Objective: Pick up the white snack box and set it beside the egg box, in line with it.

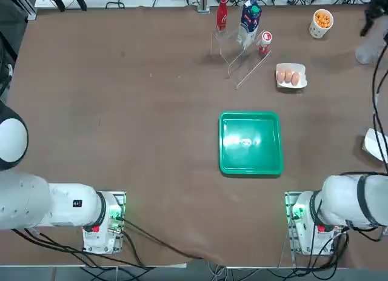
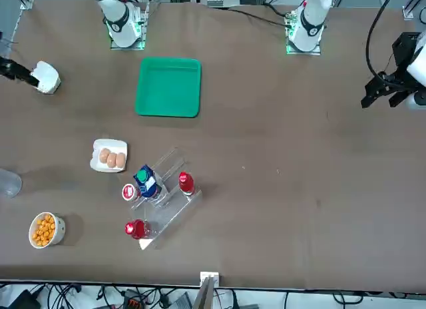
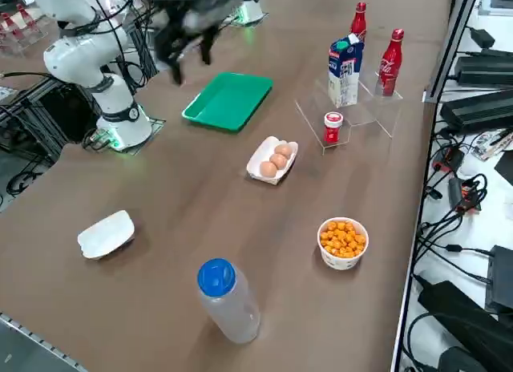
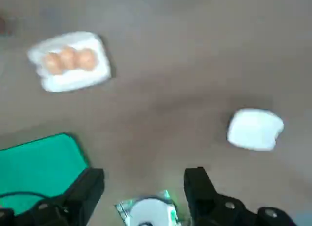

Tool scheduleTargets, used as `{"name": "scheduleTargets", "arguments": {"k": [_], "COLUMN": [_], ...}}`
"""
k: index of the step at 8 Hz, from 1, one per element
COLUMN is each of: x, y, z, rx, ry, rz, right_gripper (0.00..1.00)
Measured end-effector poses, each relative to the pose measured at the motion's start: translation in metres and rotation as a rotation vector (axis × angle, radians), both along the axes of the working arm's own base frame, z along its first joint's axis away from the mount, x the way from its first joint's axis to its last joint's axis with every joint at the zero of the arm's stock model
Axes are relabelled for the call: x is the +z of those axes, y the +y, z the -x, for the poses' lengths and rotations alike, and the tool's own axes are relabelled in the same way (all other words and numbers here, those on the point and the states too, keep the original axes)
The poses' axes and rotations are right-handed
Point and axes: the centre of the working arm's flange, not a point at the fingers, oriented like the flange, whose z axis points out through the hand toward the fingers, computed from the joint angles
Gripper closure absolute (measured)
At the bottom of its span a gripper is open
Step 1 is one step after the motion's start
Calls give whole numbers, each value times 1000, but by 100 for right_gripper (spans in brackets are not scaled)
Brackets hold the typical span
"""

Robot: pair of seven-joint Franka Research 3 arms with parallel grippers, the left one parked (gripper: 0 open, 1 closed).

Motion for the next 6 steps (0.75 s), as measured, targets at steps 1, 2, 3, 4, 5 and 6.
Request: {"name": "scheduleTargets", "arguments": {"k": [1, 2, 3, 4, 5, 6], "x": [-38, -83, -131, -174, -208, -239], "y": [-49, -81, -96, -104, -109, -121], "z": [6, 8, 15, 32, 56, 89], "rx": [-68, -93, -96, -93, -91, -85], "ry": [68, 133, 175, 181, 167, 129], "rz": [-3, 9, 23, 42, 59, 57], "right_gripper": [0, 0, 0, 0, 0, 0]}}
